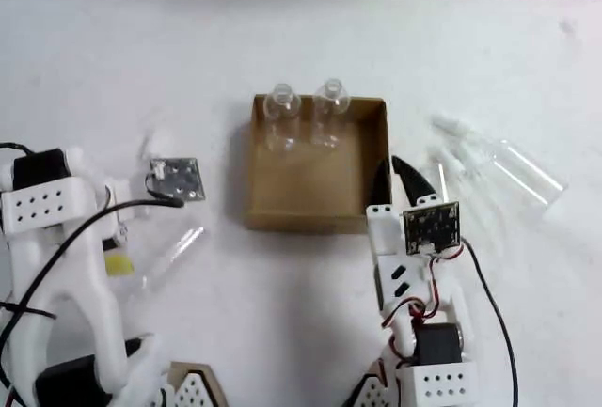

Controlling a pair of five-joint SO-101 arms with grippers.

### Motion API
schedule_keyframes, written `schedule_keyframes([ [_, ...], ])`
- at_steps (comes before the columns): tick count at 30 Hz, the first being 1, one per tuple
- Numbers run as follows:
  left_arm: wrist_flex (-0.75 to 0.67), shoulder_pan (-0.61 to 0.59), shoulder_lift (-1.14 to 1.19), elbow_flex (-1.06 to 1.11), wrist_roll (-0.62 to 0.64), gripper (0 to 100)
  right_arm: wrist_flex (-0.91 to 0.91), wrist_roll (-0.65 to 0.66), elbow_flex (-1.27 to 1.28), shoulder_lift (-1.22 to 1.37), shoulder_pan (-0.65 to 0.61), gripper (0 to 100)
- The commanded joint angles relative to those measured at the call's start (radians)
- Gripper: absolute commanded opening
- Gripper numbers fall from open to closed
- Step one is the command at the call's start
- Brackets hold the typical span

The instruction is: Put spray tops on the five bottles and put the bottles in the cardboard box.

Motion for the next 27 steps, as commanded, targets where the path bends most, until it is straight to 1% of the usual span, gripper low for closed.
schedule_keyframes([
  [1, -0.029, -0.022, -0.038, -0.015, 0.020, 19, -0.025, 0.012, 0.008, -0.001, 0.002, 1.7],
  [3, -0.055, -0.071, -0.039, -0.049, 0.032, 19, -0.025, 0.014, 0.008, -0.001, 0.002, 1.7],
  [7, -0.052, -0.231, -0.038, -0.101, 0.101, 19, -0.025, 0.017, 0.008, -0.001, 0.002, 1.7],
  [10, -0.054, -0.328, -0.035, -0.034, 0.106, 19, -0.025, 0.017, 0.008, -0.001, 0.002, 1.8],
  [12, -0.012, -0.364, -0.039, 0.032, 0.121, 19, -0.025, 0.017, 0.008, -0.001, 0.002, 1.8],
  [14, 0.054, -0.386, -0.039, 0.089, 0.143, 19, -0.025, 0.017, 0.008, -0.001, 0.002, 1.8],
  [15, 0.064, -0.390, -0.039, 0.121, 0.141, 19, -0.025, 0.017, 0.008, -0.001, 0.002, 1.8],
  [16, 0.055, -0.392, -0.039, 0.157, 0.140, 19, -0.025, 0.017, 0.008, -0.001, 0.002, 1.8],
  [18, -0.011, -0.389, -0.039, 0.230, 0.137, 19, -0.025, 0.017, 0.008, -0.001, 0.002, 1.8],
  [20, -0.068, -0.387, -0.036, 0.301, 0.075, 19, -0.025, 0.017, 0.008, -0.001, 0.002, 1.8],
  [22, -0.080, -0.377, -0.039, 0.358, 0.023, 19, -0.025, 0.017, 0.008, -0.001, 0.002, 1.8],
  [25, -0.091, -0.351, -0.039, 0.390, 0.034, 19, -0.025, 0.017, 0.008, -0.001, 0.002, 1.8],
  [27, -0.123, -0.349, -0.038, 0.394, 0.034, 20, -0.025, 0.017, 0.008, 0.001, 0.002, 1.8],
])
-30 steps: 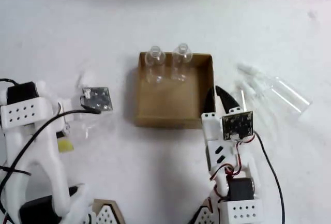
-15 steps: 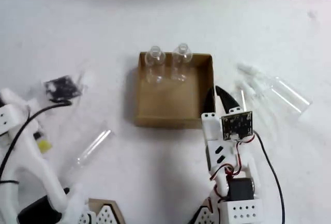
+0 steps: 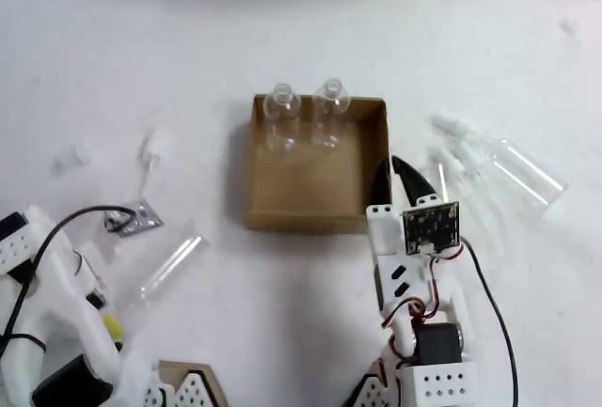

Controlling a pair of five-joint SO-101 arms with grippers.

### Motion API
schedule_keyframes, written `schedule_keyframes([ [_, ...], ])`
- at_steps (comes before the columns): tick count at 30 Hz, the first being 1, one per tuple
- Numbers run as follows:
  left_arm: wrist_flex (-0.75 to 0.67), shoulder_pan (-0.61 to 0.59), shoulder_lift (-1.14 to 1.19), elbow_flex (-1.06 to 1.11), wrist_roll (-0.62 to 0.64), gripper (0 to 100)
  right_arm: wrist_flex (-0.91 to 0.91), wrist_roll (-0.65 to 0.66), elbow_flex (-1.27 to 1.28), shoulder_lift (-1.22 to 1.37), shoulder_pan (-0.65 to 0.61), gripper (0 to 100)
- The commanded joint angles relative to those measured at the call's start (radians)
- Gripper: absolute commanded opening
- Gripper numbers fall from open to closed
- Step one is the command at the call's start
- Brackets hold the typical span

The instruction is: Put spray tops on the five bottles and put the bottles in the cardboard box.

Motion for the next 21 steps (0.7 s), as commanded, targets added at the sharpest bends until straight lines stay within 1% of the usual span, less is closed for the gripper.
schedule_keyframes([
  [1, -0.064, 0.019, -0.030, 0.006, -0.012, 20, -0.025, 0.014, 0.008, 0.001, 0.002, 1.8],
  [3, -0.114, 0.018, -0.028, 0.008, -0.009, 20, -0.022, 0.014, 0.008, 0.001, 0.002, 1.8],
  [7, -0.178, 0.025, -0.028, 0.008, 0.038, 26, -0.012, 0.015, 0.008, -0.001, -0.021, 1.8],
  [12, -0.299, 0.125, -0.028, 0.087, 0.109, 26, 0.007, 0.017, 0.008, -0.001, -0.036, 1.8],
  [16, -0.414, 0.239, -0.028, 0.158, 0.239, 26, 0.007, 0.017, 0.008, -0.001, -0.033, 1.8],
  [19, -0.431, 0.274, -0.031, 0.155, 0.292, 26, 0.005, 0.017, 0.008, -0.001, -0.030, 1.8],
  [21, -0.427, 0.274, -0.033, 0.153, 0.296, 26, 0.004, 0.017, 0.008, -0.001, -0.028, 1.8],
])
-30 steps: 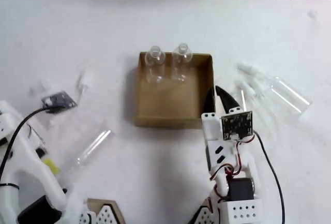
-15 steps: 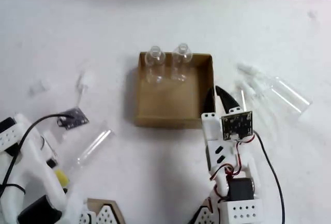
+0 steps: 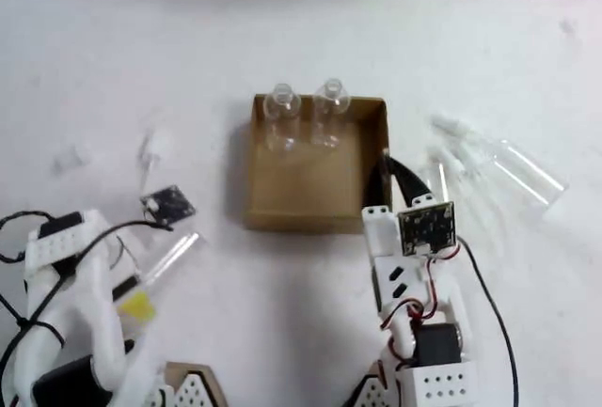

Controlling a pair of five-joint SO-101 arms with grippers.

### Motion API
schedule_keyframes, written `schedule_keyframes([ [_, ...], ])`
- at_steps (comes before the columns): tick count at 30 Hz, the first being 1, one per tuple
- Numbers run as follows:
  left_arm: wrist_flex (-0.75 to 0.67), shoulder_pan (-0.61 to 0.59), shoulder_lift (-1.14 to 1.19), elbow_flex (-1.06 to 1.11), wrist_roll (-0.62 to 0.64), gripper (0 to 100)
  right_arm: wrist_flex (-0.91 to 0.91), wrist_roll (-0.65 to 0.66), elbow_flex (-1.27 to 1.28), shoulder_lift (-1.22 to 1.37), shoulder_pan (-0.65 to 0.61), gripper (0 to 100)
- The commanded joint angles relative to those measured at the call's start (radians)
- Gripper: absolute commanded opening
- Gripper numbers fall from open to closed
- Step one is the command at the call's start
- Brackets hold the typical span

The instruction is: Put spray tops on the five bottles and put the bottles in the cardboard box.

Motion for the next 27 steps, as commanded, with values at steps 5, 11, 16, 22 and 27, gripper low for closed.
schedule_keyframes([
  [5, 0.000, 0.022, -0.027, -0.003, 0.043, 20, -0.004, 0.011, 0.008, -0.001, -0.004, 1.8],
  [11, 0.120, 0.024, -0.033, -0.043, 0.041, 16, -0.004, 0.011, 0.008, -0.001, -0.004, 1.8],
  [16, 0.129, 0.021, -0.033, -0.063, 0.041, 26, -0.004, 0.011, 0.008, -0.002, -0.004, 1.8],
  [22, 0.075, 0.025, -0.031, -0.068, 0.041, 21, -0.004, 0.011, 0.008, -0.002, -0.004, 1.8],
  [27, 0.077, 0.022, -0.031, -0.068, 0.041, 10, -0.004, 0.011, 0.008, -0.002, -0.004, 1.8],
])
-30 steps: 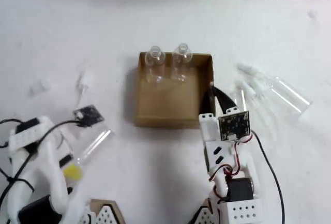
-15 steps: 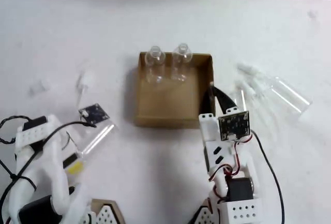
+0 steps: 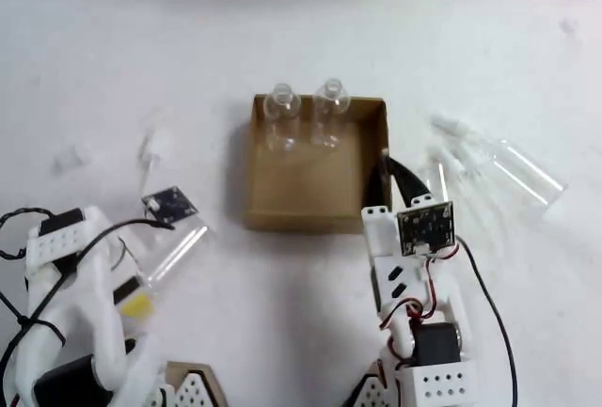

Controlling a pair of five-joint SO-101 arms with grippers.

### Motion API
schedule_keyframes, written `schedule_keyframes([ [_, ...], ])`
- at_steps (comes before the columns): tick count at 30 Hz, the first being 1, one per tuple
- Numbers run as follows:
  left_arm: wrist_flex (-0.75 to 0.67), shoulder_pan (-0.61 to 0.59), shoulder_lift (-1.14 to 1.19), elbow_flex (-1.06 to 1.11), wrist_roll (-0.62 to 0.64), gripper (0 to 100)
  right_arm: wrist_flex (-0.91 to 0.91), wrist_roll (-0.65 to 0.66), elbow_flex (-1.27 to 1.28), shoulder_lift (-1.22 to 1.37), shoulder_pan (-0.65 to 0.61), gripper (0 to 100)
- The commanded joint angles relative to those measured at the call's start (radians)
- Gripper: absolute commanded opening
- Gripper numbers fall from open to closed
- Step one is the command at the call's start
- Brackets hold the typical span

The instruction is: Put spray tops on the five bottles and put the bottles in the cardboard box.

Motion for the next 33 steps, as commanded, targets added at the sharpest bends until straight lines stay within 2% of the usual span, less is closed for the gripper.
schedule_keyframes([
  [1, -0.002, 0.010, -0.033, -0.046, 0.011, 7, -0.004, 0.012, 0.008, -0.002, -0.001, 1.8],
  [3, 0.046, 0.012, -0.033, -0.061, 0.011, 2, -0.004, 0.038, 0.008, -0.002, -0.002, 1.8],
  [14, 0.445, 0.015, -0.035, -0.408, 0.009, 2, -0.004, 0.066, 0.008, -0.002, -0.004, 1.7],
  [18, 0.586, 0.015, -0.036, -0.509, -0.087, 2, -0.004, 0.066, 0.008, -0.002, -0.004, 1.7],
  [23, 0.585, 0.019, -0.124, -0.523, -0.126, 2, -0.004, 0.066, 0.008, -0.002, -0.002, 1.7],
  [29, 0.559, 0.122, -0.332, -0.525, -0.276, 2, -0.005, 0.063, 0.008, -0.007, -0.001, 1.7],
  [31, 0.535, 0.194, -0.381, -0.523, -0.264, 2, -0.005, 0.063, 0.002, -0.007, -0.001, 1.7],
  [33, 0.508, 0.271, -0.410, -0.523, -0.195, 2, 0.002, 0.061, -0.023, -0.007, -0.001, 1.6],
])
